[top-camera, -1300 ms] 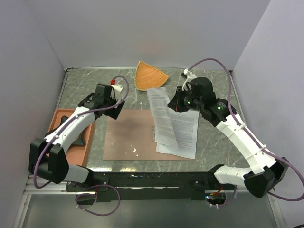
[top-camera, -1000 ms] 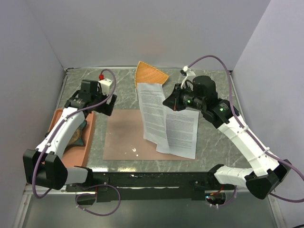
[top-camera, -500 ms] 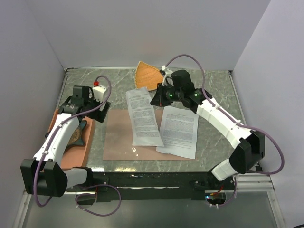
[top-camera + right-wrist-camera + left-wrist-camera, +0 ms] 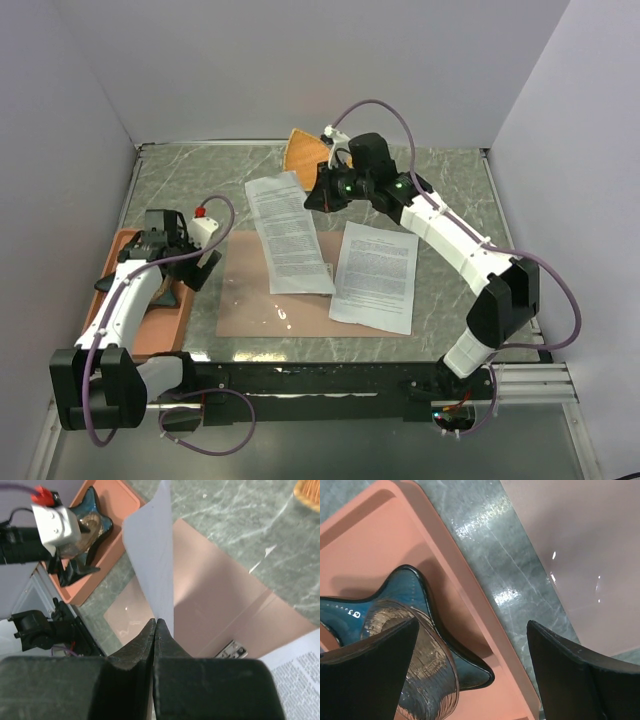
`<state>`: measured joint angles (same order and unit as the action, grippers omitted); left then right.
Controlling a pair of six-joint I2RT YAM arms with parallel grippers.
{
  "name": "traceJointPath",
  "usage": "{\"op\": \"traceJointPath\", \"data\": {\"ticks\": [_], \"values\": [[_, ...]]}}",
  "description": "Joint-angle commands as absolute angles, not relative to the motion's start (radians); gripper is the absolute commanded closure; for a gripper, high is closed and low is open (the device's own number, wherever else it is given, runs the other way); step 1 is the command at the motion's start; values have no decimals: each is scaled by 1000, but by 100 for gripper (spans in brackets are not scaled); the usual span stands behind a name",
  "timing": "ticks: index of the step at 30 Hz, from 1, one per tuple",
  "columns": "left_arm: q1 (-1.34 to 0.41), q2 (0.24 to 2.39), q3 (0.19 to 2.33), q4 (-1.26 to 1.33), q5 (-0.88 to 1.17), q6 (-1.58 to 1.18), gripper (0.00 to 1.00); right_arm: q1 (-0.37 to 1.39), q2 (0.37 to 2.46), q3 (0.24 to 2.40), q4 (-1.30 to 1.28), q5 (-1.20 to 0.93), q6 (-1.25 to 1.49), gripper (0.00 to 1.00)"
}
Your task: Put the files into the folder
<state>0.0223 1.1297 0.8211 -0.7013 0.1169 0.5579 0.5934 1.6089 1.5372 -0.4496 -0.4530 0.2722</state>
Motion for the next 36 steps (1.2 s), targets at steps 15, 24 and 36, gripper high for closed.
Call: {"op": "traceJointPath", "data": {"ticks": [15, 24, 36], "values": [[26, 1106, 726, -624, 170, 610, 4, 657, 1614, 1482, -348, -515, 294, 100], [25, 1126, 704, -589, 160, 595, 4, 660, 1621, 1516, -348, -528, 307, 100], [25, 1106, 643, -548, 135, 604, 4, 657, 1620, 1641, -429, -511, 243, 100]]}}
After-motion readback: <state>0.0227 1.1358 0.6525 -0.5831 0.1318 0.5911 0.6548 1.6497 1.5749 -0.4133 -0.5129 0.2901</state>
